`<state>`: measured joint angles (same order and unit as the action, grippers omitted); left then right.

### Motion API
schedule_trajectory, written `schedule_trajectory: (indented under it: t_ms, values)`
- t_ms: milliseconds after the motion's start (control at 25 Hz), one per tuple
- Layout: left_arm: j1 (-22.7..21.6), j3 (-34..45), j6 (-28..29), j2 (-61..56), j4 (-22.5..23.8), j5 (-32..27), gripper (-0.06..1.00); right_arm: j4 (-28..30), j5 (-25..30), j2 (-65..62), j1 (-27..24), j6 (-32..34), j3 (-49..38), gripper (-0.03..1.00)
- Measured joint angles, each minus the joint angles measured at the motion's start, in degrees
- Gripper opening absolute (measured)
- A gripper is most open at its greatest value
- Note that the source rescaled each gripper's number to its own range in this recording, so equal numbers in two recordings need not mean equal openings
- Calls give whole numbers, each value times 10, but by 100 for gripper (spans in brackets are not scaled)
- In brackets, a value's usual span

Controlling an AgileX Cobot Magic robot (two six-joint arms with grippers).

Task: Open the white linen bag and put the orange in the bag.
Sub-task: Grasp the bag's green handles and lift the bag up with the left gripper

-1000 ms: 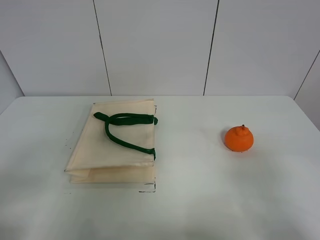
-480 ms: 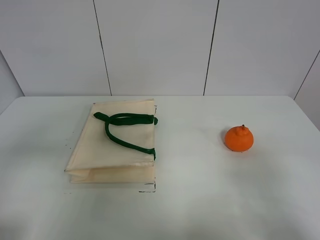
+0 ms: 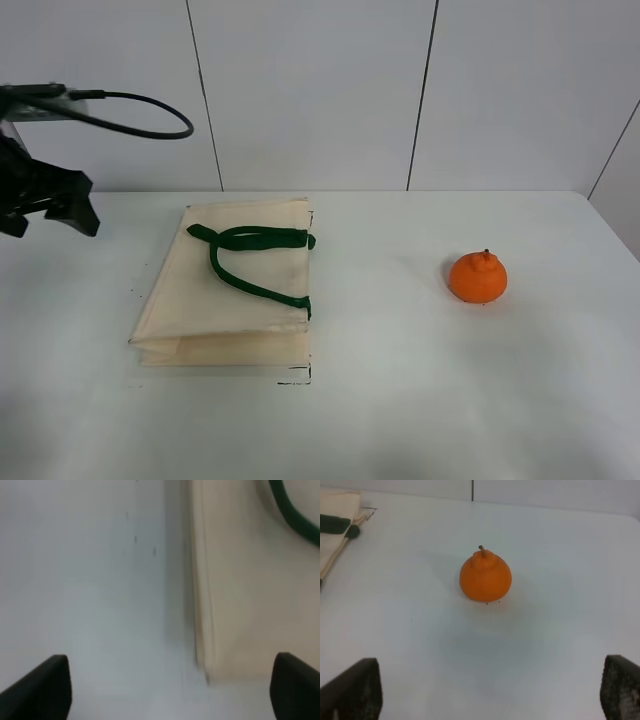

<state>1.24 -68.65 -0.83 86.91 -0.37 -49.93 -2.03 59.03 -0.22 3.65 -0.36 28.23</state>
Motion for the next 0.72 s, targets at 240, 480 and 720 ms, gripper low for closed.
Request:
schedule_trajectory:
  t_ms: [240,480,720]
  values:
    - [20,-145,44,182,0,-23,100,0,0,0,0,0,0,100]
    - [97,-235,112,280,0,-31,100,0,0,0,0,0,0,100]
    - [157,-264,156,339,4,-4,100,0,0,0,0,0,0,100]
